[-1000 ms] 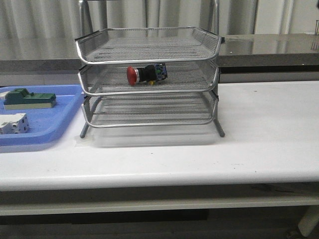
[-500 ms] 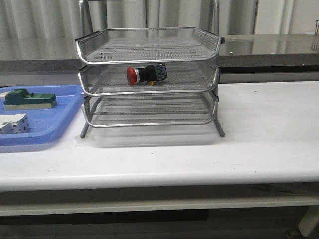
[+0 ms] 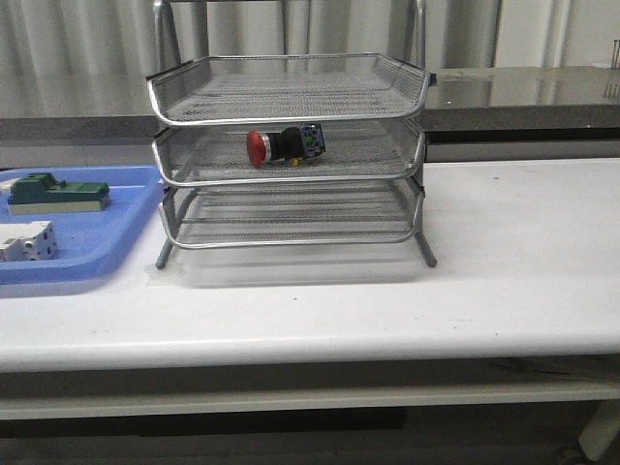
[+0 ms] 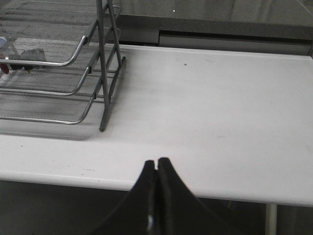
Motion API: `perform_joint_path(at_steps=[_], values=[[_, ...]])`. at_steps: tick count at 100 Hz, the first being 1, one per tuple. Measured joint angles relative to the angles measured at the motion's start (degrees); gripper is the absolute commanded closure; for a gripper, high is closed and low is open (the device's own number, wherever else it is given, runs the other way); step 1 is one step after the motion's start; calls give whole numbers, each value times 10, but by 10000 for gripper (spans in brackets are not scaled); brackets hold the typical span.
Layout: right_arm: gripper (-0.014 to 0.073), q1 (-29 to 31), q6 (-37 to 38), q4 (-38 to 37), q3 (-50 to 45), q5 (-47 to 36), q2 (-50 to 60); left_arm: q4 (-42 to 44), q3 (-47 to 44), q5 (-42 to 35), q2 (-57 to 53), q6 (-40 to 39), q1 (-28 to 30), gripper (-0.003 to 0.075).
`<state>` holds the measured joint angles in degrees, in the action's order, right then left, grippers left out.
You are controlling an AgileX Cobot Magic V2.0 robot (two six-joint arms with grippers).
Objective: Place button on rack with both arms
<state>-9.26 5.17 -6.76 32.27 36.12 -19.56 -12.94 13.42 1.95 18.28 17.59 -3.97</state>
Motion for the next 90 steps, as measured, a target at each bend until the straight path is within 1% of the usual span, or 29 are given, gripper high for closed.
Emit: perform_joint_path(at_steps=[74,90], values=[[660,0,0,0,-1,-2,1,0,0,0,0,0,0,716],[660,0,0,0,-24,-41,7,0,0,0,0,0,0,716]])
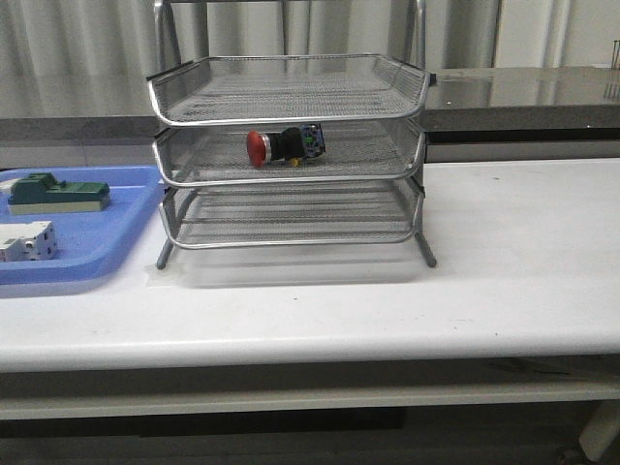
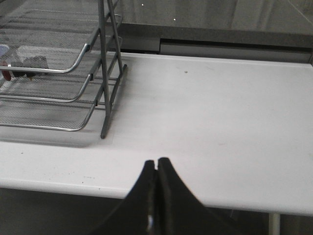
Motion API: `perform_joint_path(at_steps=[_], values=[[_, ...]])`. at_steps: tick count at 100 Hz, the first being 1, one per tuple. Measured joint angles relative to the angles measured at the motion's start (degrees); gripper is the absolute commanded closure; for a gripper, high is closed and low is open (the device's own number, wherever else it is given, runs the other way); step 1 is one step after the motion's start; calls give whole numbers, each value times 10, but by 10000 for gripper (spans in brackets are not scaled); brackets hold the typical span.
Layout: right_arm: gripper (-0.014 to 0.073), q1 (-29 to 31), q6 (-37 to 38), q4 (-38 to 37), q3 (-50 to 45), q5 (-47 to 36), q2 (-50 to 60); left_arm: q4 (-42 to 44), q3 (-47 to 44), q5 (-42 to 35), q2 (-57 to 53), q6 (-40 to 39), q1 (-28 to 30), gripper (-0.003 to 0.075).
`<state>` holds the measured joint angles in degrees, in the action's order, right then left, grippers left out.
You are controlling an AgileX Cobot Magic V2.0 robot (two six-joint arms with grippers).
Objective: Place button on rack with both arms
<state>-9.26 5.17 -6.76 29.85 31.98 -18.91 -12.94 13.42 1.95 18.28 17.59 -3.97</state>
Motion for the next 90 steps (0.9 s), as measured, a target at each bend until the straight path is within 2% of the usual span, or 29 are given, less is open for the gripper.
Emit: perform_joint_path(at_steps=[31,55,90], values=[[660,0,0,8,-138,-140,98,0,0,0,0,0,0,716],[660,0,0,21,-240,-174,190,0,0,0,0,0,0,716],[660,28,1,25,-312,-231,195,0,0,0,0,0,0,716]])
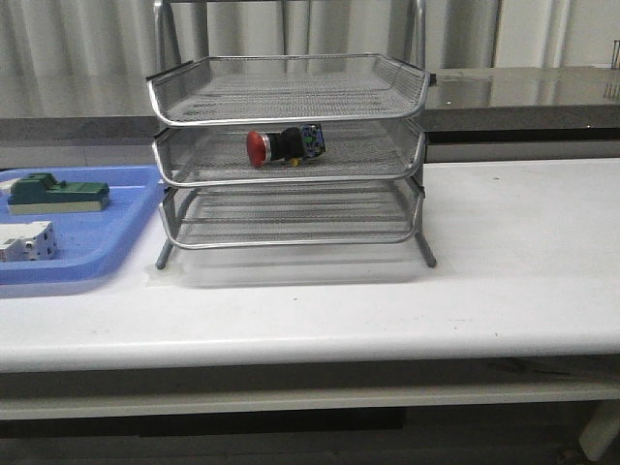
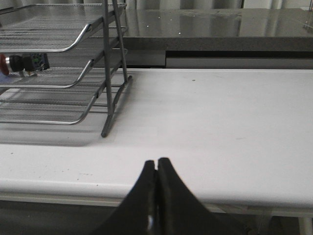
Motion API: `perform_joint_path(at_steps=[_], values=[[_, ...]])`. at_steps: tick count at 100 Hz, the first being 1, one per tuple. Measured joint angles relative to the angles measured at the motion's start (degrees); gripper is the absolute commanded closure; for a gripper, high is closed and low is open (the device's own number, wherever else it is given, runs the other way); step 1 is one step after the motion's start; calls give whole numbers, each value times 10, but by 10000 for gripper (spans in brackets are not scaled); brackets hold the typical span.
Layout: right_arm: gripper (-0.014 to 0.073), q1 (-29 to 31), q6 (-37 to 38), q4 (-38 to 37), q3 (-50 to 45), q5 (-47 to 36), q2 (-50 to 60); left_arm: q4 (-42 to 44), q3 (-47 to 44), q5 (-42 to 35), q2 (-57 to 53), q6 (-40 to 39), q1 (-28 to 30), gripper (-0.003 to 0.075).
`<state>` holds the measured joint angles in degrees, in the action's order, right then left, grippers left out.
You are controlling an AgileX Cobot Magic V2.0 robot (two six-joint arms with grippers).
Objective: Place button on rack with both arms
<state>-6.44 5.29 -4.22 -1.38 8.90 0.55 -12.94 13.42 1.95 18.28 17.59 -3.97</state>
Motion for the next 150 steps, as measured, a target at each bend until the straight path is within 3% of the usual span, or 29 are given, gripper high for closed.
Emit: perform_joint_path(at_steps=[17,150], values=[[660,21,0,0,-2,-19,0,0,0,0,0,0,0,716],[660,21,0,0,-2,-22,0,0,0,0,0,0,0,716]])
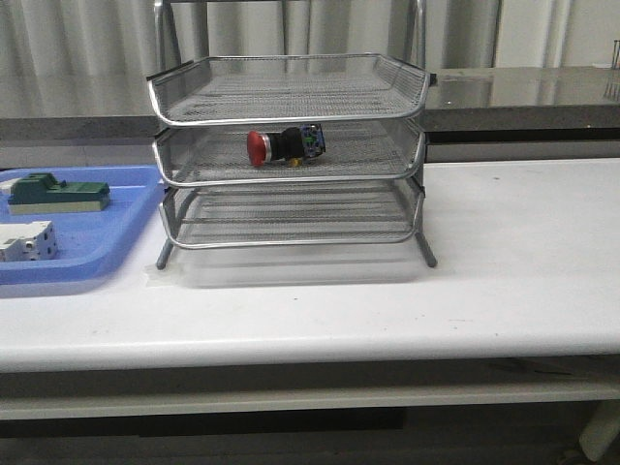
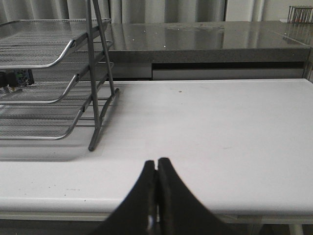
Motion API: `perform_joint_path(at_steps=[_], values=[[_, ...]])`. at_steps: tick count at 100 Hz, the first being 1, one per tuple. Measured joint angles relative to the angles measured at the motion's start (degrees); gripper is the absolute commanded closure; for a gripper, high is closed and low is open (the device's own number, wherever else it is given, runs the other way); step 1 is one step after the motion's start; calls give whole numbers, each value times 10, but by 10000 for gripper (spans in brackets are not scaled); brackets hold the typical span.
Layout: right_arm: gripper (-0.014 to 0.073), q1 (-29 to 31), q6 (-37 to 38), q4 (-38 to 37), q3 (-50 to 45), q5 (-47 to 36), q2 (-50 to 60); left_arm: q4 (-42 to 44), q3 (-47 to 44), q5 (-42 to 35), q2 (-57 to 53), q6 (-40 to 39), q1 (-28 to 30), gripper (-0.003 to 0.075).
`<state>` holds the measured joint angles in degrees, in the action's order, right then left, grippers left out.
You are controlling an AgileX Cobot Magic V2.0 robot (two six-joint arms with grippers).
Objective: Place button on rack with both arms
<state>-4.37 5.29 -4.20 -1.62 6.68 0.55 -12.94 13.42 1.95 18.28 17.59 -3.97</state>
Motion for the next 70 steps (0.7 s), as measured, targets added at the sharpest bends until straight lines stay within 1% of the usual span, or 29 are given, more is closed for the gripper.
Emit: perform_joint_path(at_steps=[25,32,39,49,56,70], values=[[660,0,0,0,0,0,0,4,0,0,0,0,0,716],[660,0,0,0,0,0,0,12,0,0,0,-12,0,716],[660,0,0,1,0,0,0,44,-3,0,0,-49,0,716],[660,0,0,1,0,0,0,115,-15,-1,-1,-141,0,716],[660,0,0,1,0,0,0,155,-29,-5,-6,-192,0,716],[660,0,0,1,0,0,0,182,-62,-28,-28,-232,0,716]])
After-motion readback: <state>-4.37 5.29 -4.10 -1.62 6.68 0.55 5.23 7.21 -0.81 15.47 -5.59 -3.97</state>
